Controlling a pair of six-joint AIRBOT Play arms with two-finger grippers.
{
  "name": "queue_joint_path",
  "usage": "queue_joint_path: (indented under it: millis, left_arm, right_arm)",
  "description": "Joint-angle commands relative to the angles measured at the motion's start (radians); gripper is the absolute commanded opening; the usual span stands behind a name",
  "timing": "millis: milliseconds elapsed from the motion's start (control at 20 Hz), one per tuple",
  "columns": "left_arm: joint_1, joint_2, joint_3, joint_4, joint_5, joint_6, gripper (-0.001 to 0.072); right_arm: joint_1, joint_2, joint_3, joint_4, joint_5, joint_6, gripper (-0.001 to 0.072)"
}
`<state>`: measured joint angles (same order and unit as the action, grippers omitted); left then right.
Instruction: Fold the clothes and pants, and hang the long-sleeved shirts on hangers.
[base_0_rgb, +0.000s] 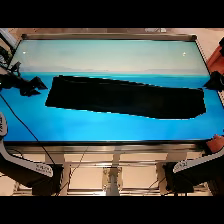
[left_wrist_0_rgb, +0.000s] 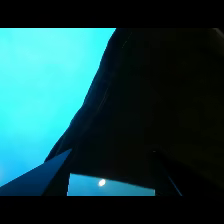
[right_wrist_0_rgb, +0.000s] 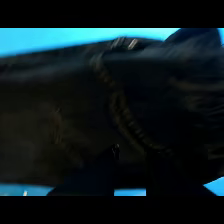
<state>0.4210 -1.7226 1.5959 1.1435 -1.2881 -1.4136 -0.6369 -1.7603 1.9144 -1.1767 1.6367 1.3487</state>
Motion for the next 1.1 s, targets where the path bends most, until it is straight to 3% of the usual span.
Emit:
queue_joint_path:
  millis: [0,200,250,300,350,1050]
  left_arm:
    - [0.030,-0.012,0.001,-0.008,-0.052,0.062,0.0548]
    - [0.029,-0.079,0.001,-0.029,-0.048,0.061,0.0548]
    - [0.029,-0.101,0.001,-0.053,-0.052,0.062,0.0548]
    - [0.029,-0.121,0.001,-0.079,-0.052,0.063,0.0548]
    - [0.029,-0.138,0.001,-0.102,-0.051,0.076,0.0548]
    - [0.074,-0.135,0.002,-0.093,-0.034,0.084,0.0548]
  right_arm:
    - [0.034,0.000,-0.029,0.018,0.065,-0.004,0.0210]
    - [0.054,0.000,-0.033,0.019,0.066,-0.005,0.0213]
    - [0.054,0.000,-0.033,0.017,0.066,-0.004,0.0278]
    - [0.054,0.000,-0.033,0.017,0.066,-0.004,0.0394]
    - [0.054,0.000,-0.033,0.017,0.066,-0.004,0.0408]
    - [0.054,0.000,-0.033,0.017,0.064,-0.008,0.0408]
